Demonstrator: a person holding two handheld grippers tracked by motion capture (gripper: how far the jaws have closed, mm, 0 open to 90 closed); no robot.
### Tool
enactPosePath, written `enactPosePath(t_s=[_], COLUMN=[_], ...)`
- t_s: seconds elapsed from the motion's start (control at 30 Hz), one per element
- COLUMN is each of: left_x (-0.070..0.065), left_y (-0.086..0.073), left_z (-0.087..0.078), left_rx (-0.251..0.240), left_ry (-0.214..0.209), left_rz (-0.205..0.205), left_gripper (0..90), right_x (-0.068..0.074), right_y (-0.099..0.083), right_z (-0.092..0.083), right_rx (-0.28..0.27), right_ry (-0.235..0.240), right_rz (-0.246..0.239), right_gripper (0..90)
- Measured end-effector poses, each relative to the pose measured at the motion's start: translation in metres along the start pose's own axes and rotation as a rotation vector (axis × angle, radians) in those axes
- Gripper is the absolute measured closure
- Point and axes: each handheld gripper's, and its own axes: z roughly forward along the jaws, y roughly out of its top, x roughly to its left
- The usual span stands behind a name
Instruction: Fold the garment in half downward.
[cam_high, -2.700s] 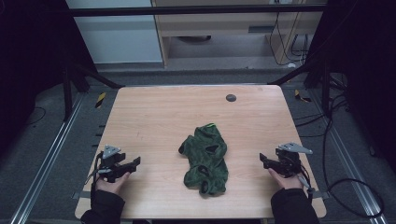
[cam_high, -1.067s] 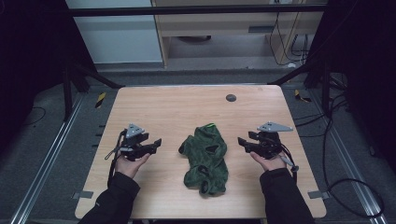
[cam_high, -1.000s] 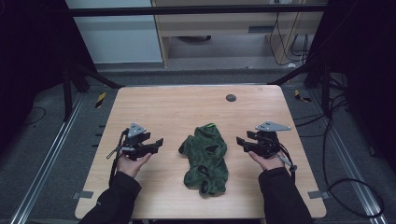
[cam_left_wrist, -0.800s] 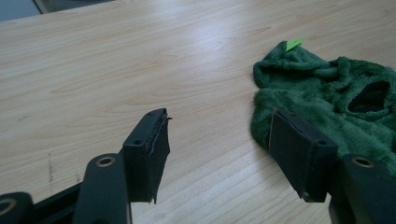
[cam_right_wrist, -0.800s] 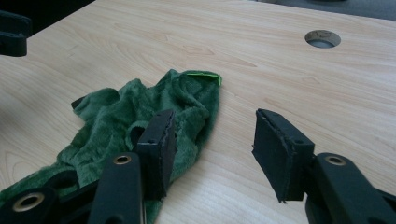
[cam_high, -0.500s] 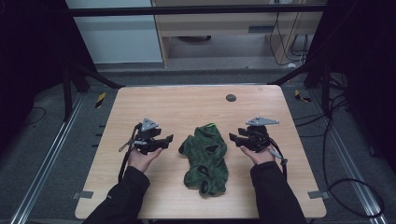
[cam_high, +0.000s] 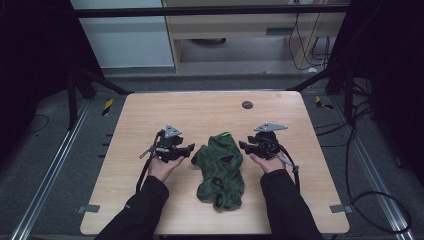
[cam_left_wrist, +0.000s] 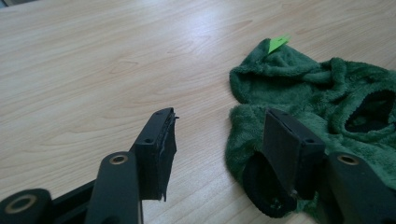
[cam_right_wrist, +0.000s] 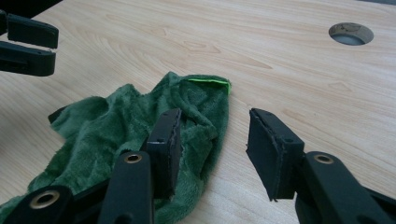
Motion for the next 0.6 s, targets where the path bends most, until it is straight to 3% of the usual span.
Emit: enactPosePath(t_s=[0.6], left_x=[-0.004], left_y=[0.008], left_z=[0.029], left_rx=[0.044], left_ry=[-0.029], left_rz=[0.013], left_gripper=[46.0], right_x=[-0.003], right_y=[-0.005], right_z=[0.029], right_rx=[0.043], right_ry=[-0.004], right_rz=[0.026], right_gripper=[55.5])
